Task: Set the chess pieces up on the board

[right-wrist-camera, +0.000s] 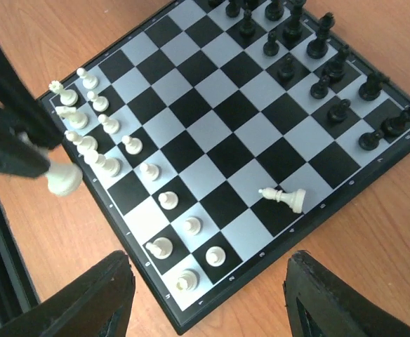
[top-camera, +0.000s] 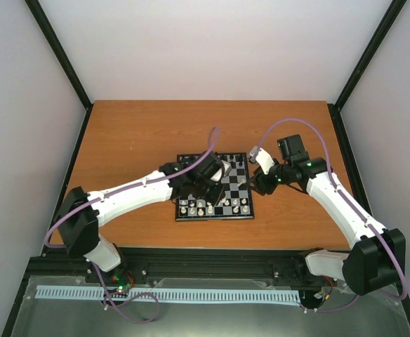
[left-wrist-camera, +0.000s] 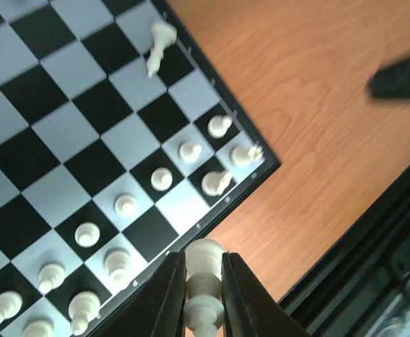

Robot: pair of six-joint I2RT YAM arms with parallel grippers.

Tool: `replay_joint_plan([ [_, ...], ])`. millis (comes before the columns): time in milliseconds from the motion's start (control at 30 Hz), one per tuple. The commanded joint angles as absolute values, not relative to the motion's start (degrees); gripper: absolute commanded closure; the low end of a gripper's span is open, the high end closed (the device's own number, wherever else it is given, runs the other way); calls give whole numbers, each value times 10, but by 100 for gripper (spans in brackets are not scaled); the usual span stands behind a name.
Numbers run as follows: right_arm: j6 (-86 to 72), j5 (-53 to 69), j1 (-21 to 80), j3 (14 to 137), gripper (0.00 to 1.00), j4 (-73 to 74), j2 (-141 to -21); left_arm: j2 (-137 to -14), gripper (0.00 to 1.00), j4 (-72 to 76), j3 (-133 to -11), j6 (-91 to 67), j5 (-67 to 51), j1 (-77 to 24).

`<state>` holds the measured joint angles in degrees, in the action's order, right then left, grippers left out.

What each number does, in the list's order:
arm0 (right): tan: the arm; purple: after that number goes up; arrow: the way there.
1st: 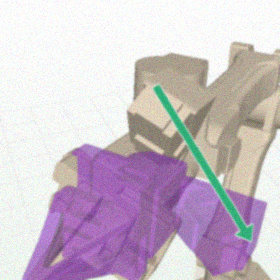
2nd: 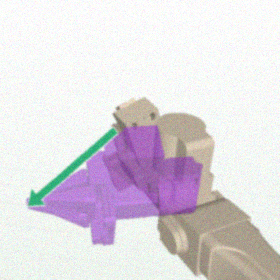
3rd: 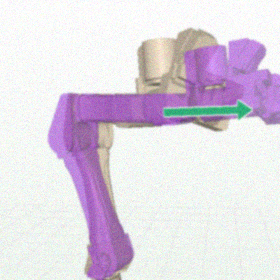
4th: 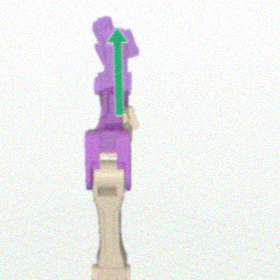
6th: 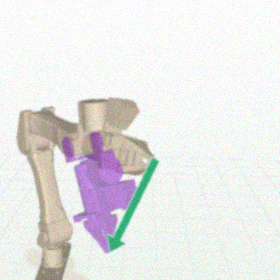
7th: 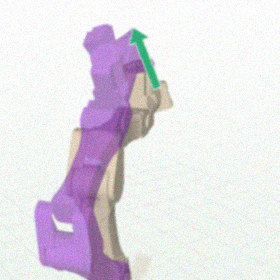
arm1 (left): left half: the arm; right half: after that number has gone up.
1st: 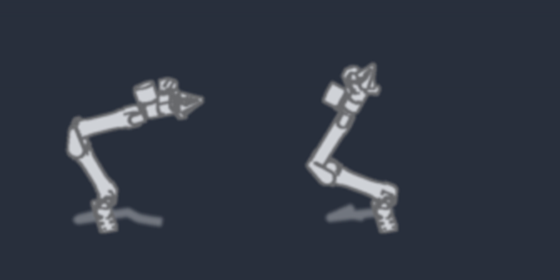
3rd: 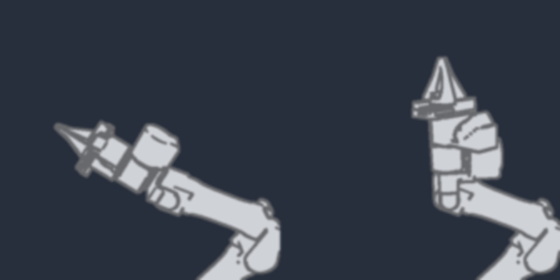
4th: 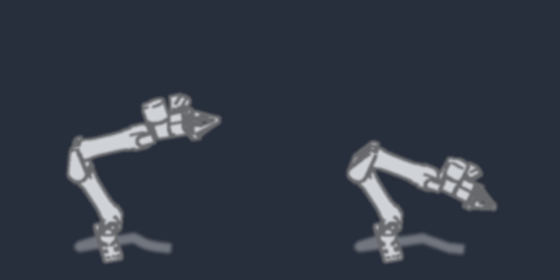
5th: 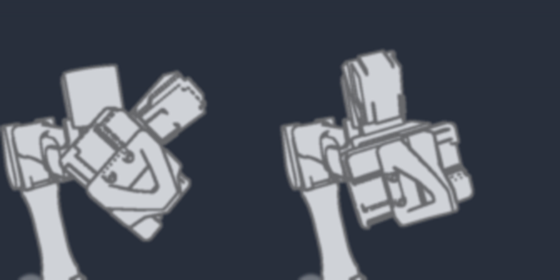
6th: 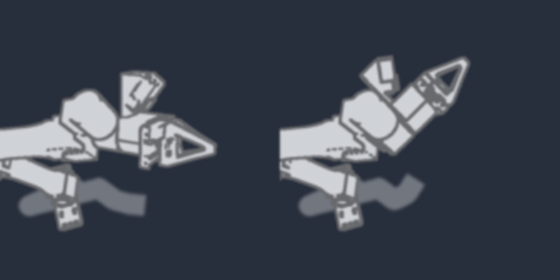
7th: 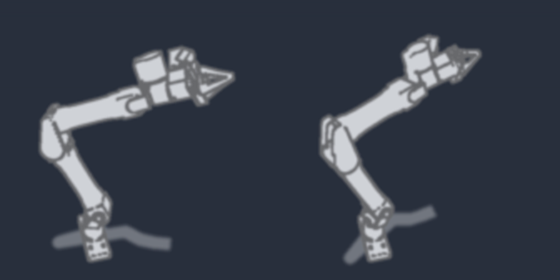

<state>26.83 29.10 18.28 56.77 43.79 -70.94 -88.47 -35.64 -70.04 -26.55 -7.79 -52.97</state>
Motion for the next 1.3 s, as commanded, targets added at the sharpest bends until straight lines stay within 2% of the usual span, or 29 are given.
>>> replay_joint_plan([
  [0, 255, 293, 171, 568, 40, 403, -696, -927, 86, -427, -732, -227, -3, -556],
  [367, 261, 287, 167, 562, 40, 398, -700, -1024, 85, -447, -781, -207, 37, -590],
  [1267, 272, 295, 168, 563, 39, 407, -706, -1092, 83, -457, -806, -209, 50, -591],
])
